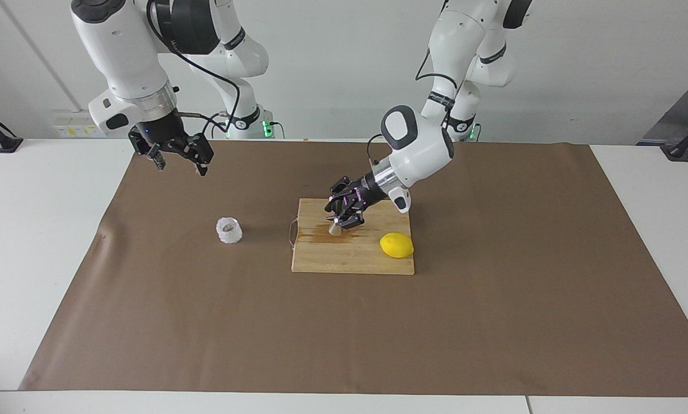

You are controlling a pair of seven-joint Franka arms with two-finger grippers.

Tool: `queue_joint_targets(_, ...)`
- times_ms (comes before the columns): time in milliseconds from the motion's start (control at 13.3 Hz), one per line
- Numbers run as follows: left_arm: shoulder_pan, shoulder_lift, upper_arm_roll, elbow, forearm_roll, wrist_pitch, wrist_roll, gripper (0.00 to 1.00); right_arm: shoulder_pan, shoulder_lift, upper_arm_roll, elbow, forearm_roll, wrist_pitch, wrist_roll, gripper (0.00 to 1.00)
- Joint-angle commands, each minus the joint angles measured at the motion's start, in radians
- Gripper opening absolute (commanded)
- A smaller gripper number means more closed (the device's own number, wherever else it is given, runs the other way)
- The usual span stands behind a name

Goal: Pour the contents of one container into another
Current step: 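Lower the jigger onto the board and open the left gripper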

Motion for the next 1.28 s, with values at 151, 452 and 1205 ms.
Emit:
queue_joint_targets(151, -0.034, 0.006, 0.014, -0.016, -0.019, 0.023, 0.002, 0.36, -0.019, -0.022, 0.01, -0.02, 0.03, -0.003, -0.018, 1.0)
queue_joint_targets(452, -0.054, 0.009, 0.014, -0.016, -0.019, 0.042, 0.001, 0.45, -0.019, -0.022, 0.01, -0.02, 0.03, -0.005, -0.018, 1.0)
queue_joint_targets(1205, -0.054, 0.015, 0.016, 0.019, -0.015, 0.057, -0.087, 1.0, -0.019, -0.022, 0.011, -0.022, 0.03, -0.003, -0.018, 1.0)
